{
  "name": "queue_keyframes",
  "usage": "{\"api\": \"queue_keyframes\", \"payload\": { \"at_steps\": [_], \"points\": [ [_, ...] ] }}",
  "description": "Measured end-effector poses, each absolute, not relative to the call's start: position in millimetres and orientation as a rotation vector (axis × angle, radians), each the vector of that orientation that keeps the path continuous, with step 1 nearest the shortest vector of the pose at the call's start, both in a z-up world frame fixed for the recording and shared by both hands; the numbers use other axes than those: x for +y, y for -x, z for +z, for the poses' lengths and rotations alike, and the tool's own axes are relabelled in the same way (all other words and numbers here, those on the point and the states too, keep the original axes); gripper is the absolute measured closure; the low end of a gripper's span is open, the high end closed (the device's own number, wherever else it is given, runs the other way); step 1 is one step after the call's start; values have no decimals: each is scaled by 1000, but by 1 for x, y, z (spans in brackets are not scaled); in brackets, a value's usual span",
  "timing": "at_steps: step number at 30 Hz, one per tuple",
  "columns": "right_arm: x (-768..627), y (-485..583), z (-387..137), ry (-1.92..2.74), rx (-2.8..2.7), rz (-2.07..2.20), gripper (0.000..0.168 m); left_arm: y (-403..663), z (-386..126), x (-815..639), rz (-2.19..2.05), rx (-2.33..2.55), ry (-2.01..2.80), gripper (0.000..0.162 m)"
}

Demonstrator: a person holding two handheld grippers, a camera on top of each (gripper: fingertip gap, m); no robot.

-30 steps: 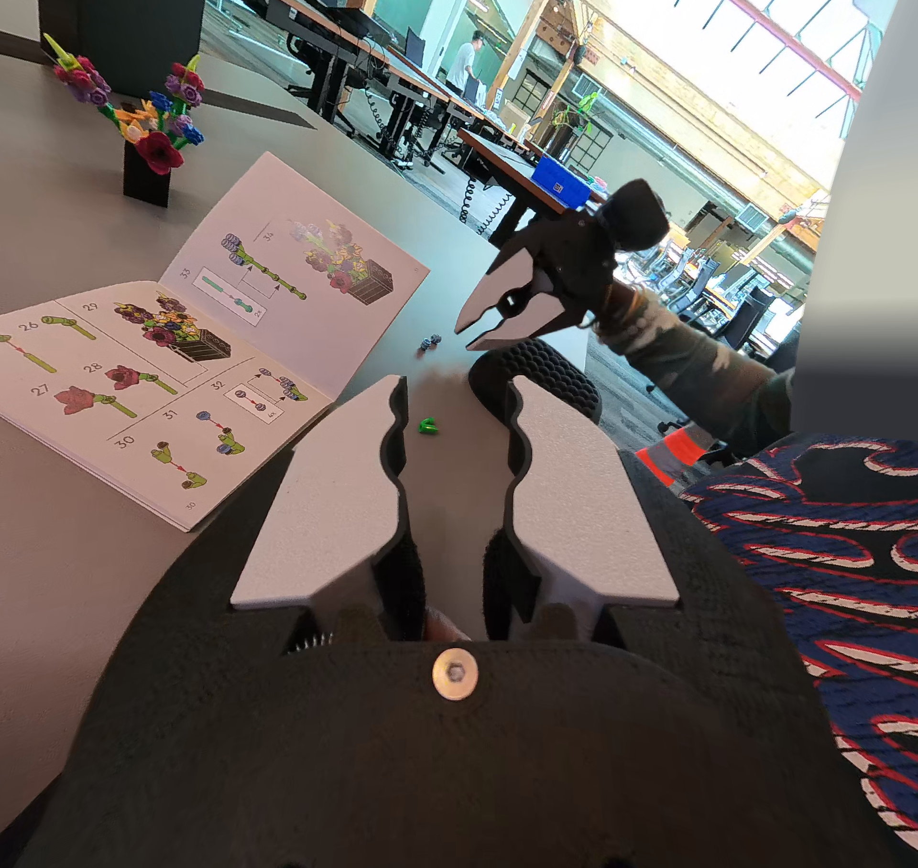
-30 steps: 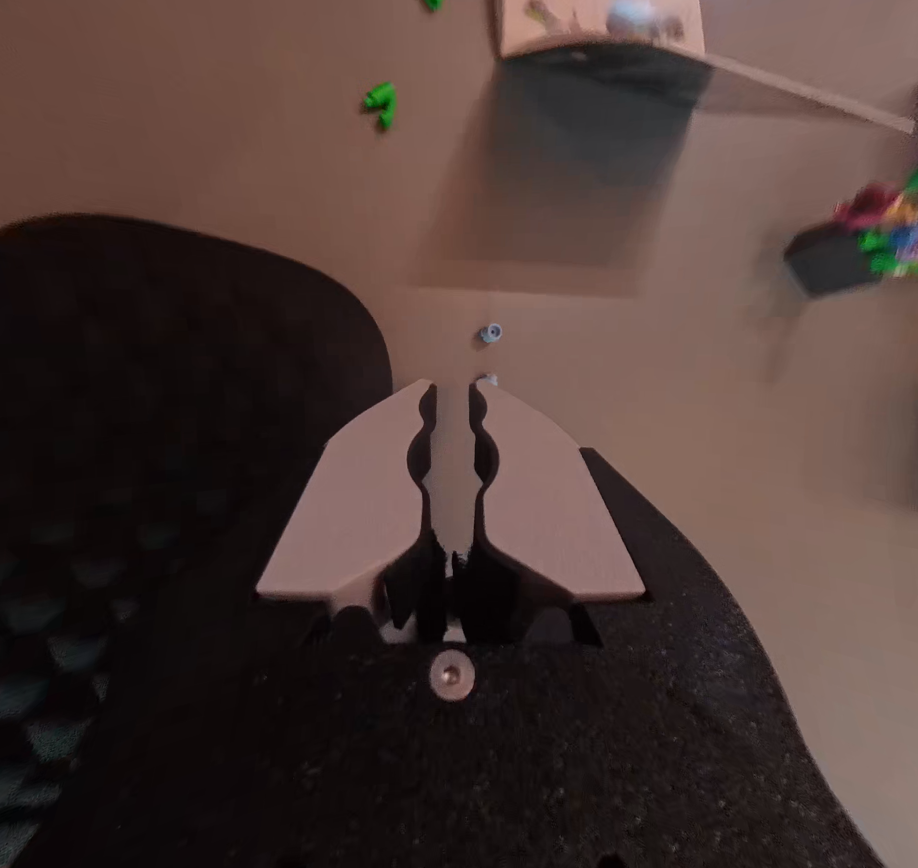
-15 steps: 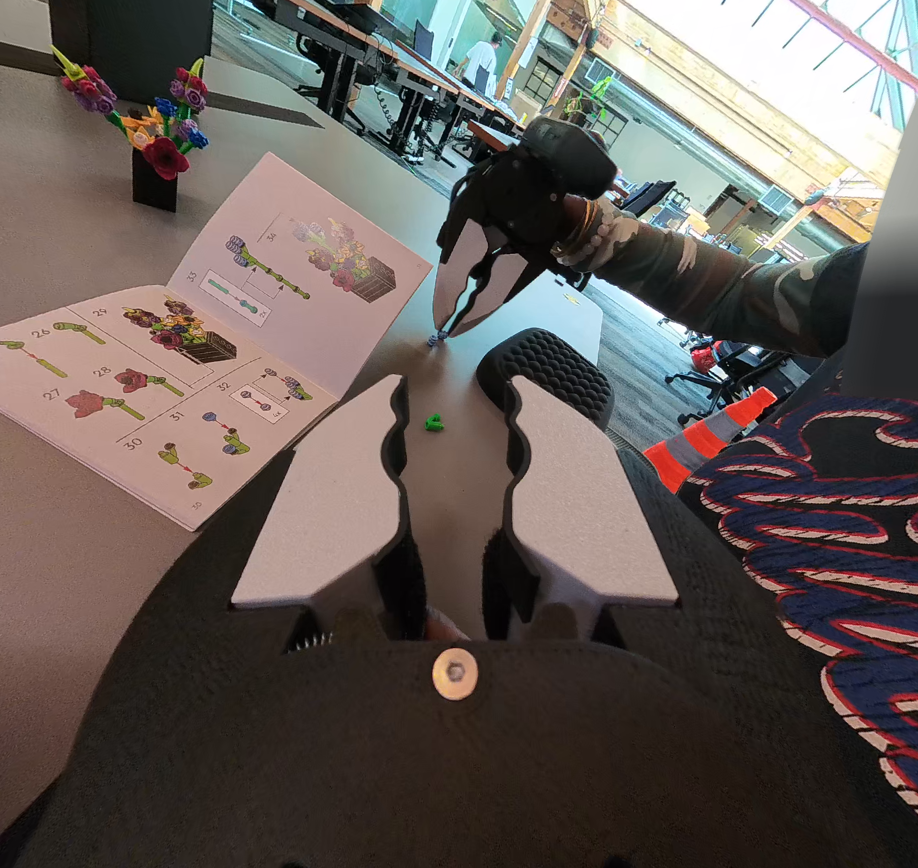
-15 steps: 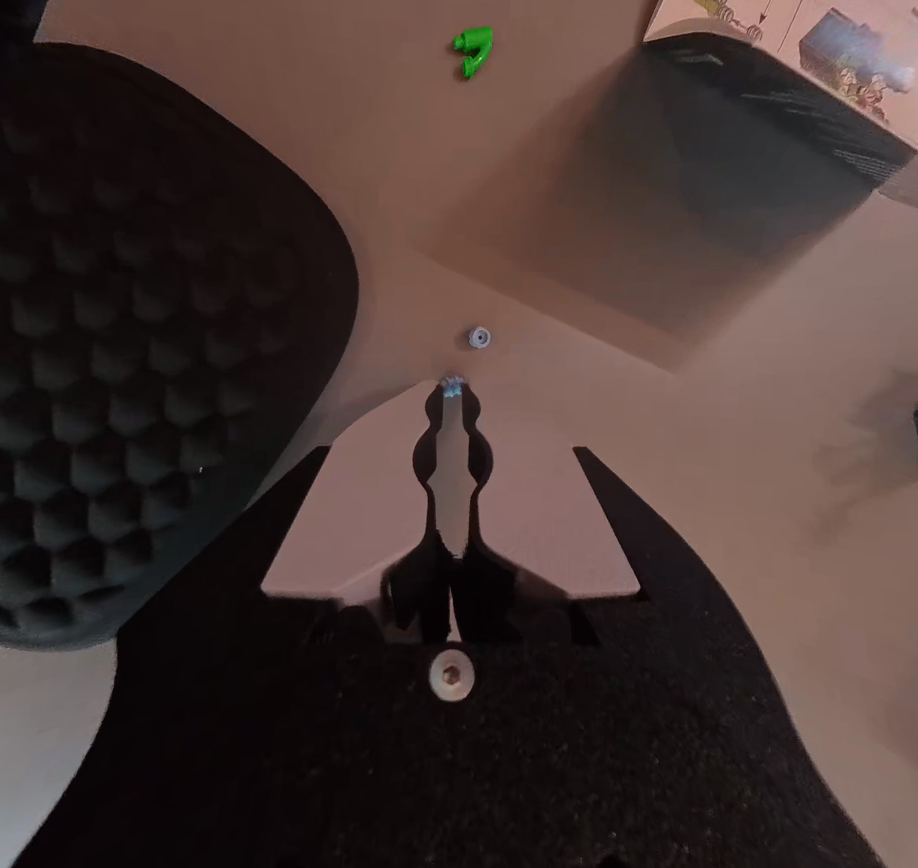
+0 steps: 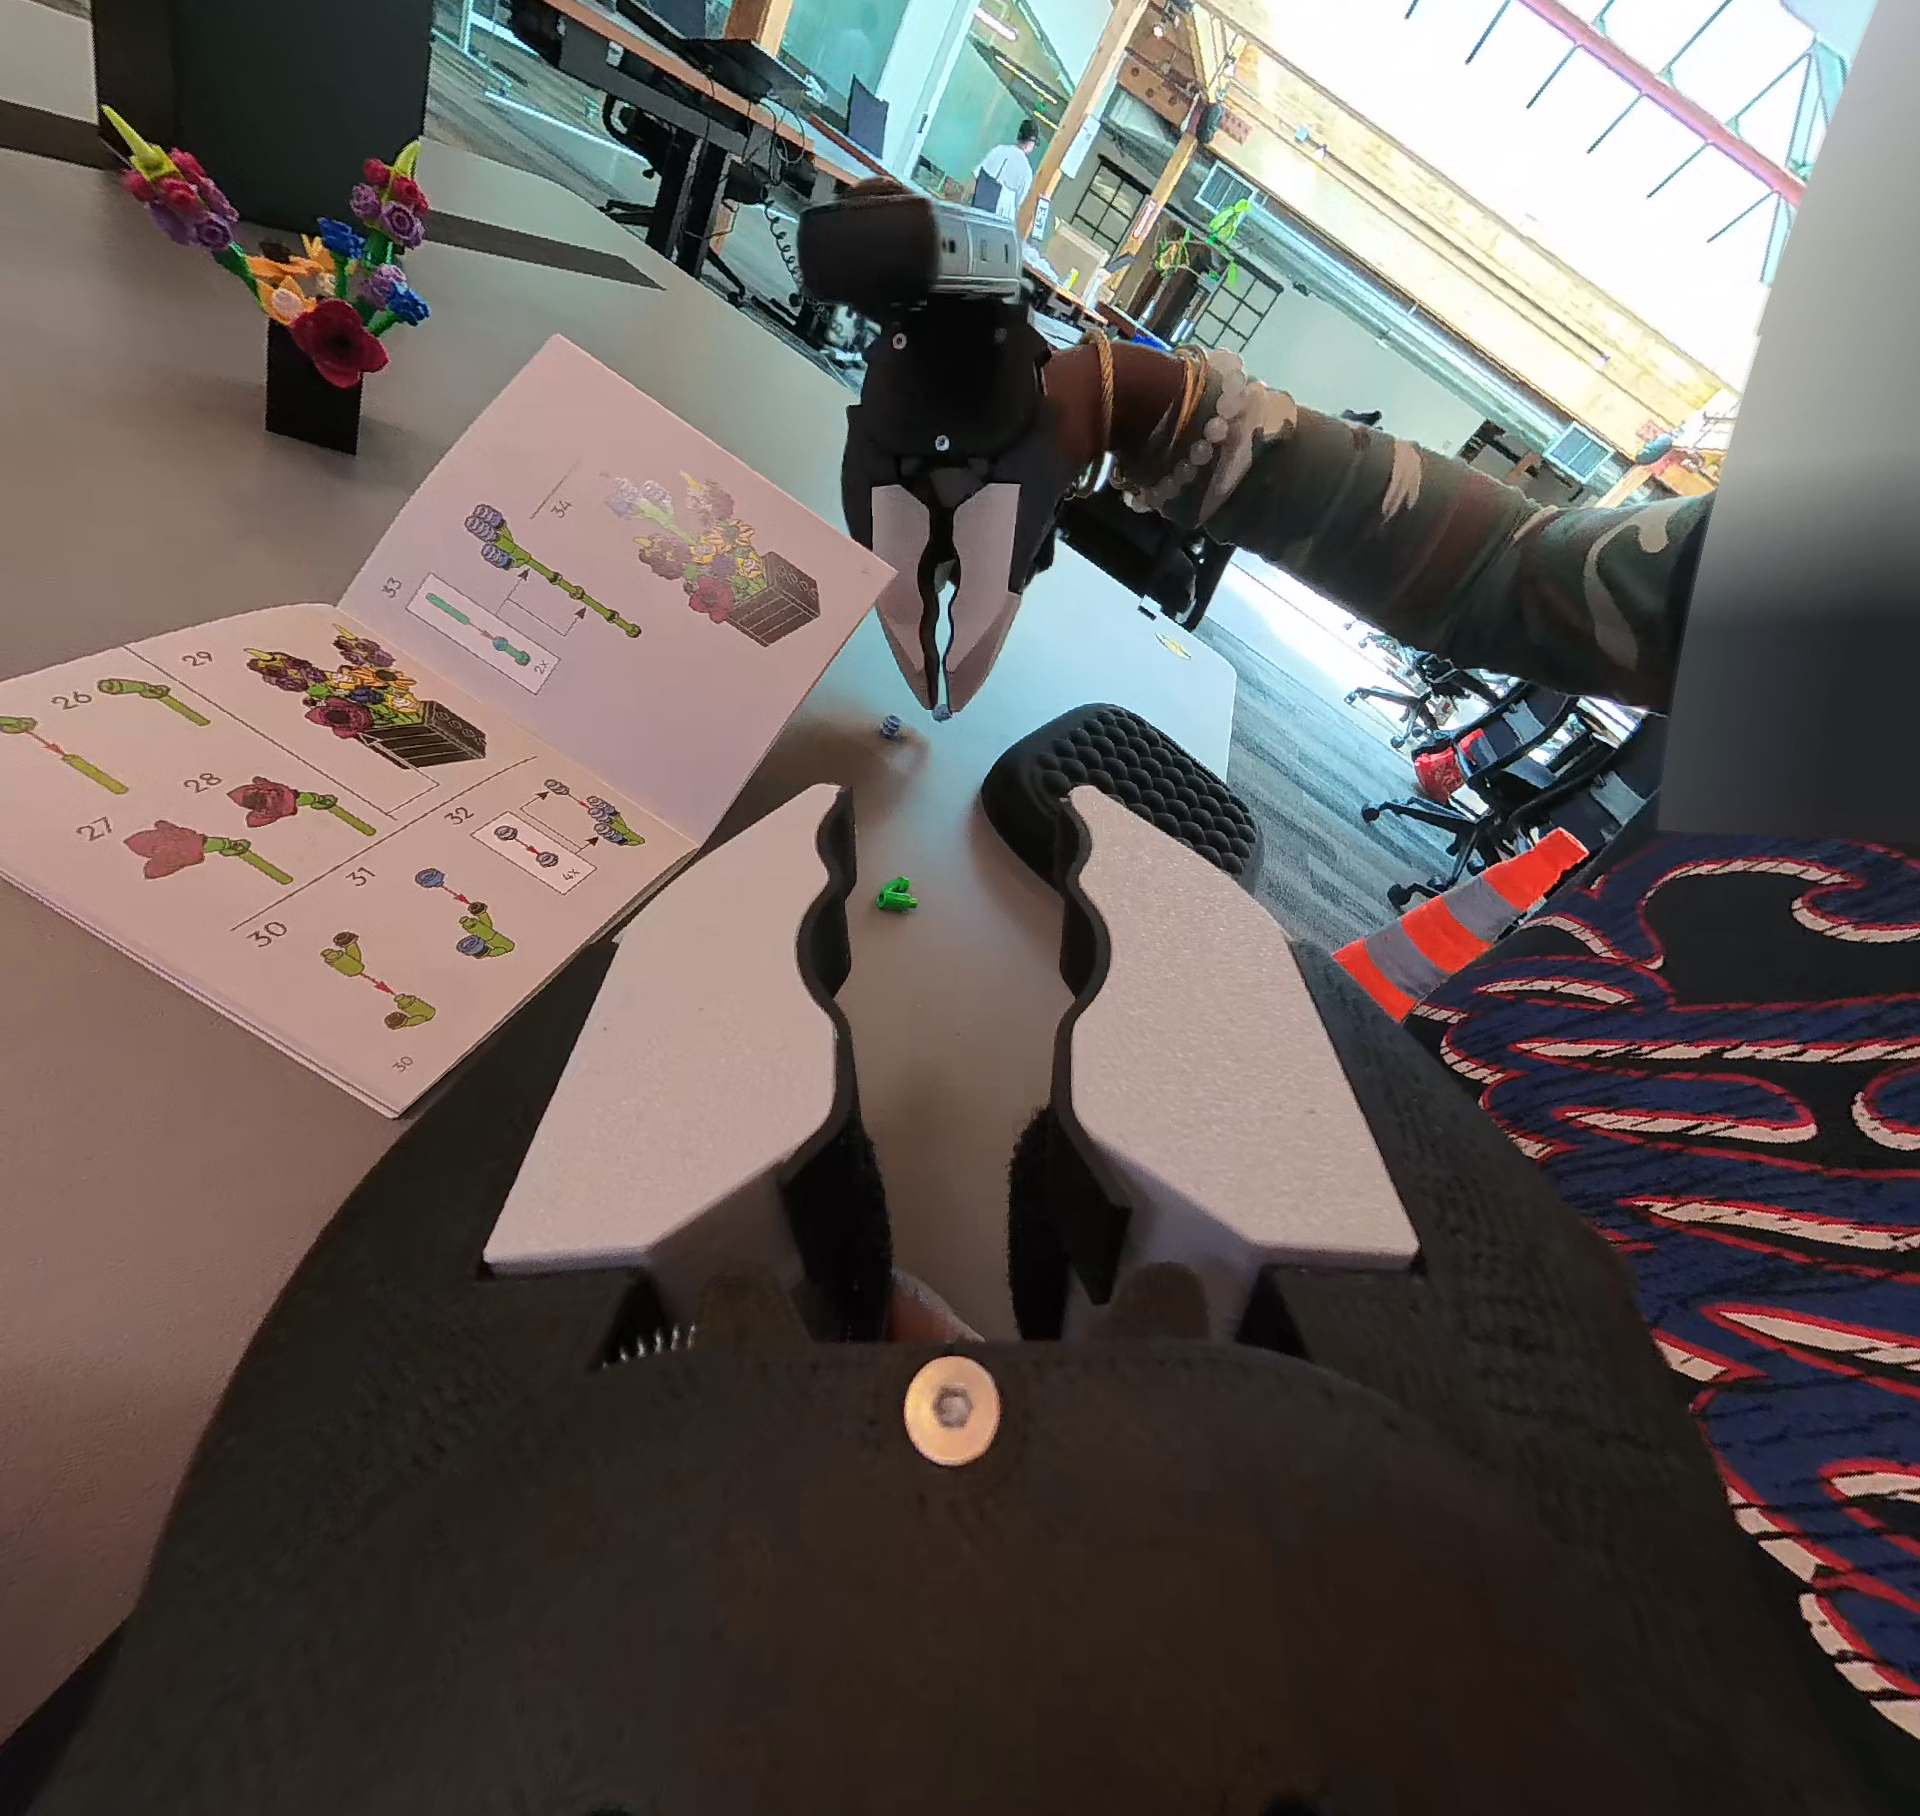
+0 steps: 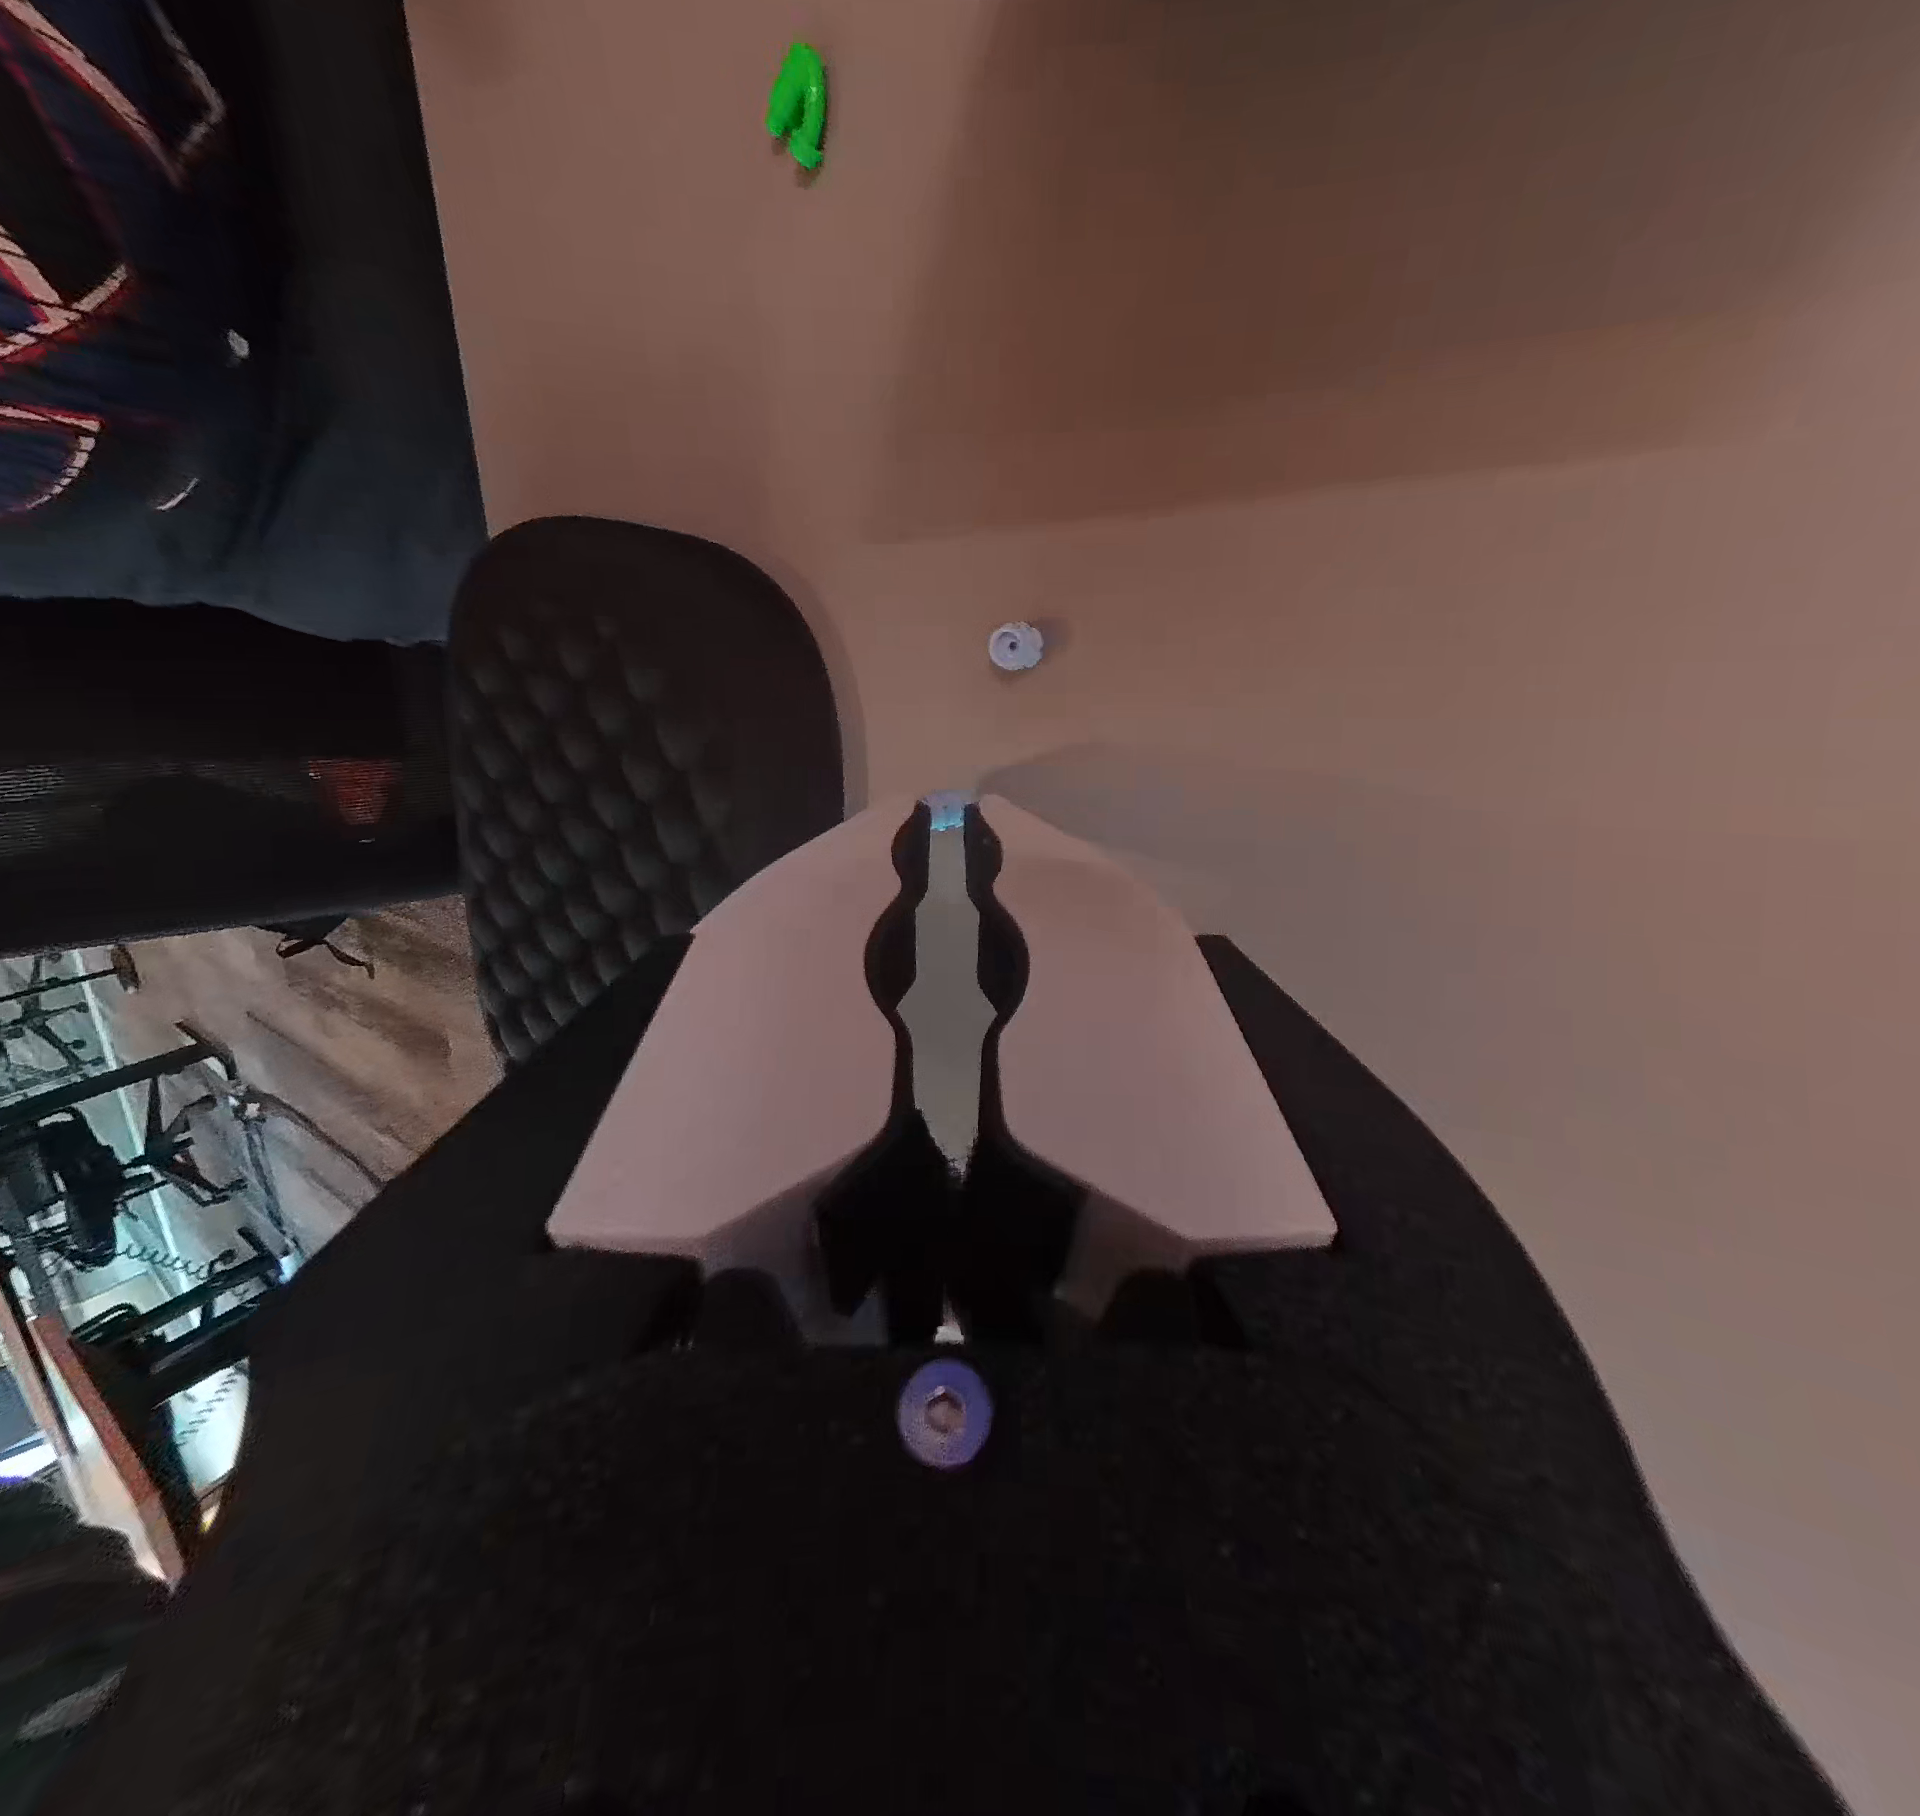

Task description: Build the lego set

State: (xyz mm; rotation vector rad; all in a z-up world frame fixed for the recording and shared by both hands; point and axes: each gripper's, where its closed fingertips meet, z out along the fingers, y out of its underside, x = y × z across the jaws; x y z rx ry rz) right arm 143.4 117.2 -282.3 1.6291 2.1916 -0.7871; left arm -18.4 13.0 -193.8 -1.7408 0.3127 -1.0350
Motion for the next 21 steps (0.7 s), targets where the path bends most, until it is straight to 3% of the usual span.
{"api": "queue_keyframes", "payload": {
  "at_steps": [21],
  "points": [
    [124, -146, -282, -1606, 2214, -715, 158, 18, -194, 13, -1056, 312, 1741, 125]
  ]
}}
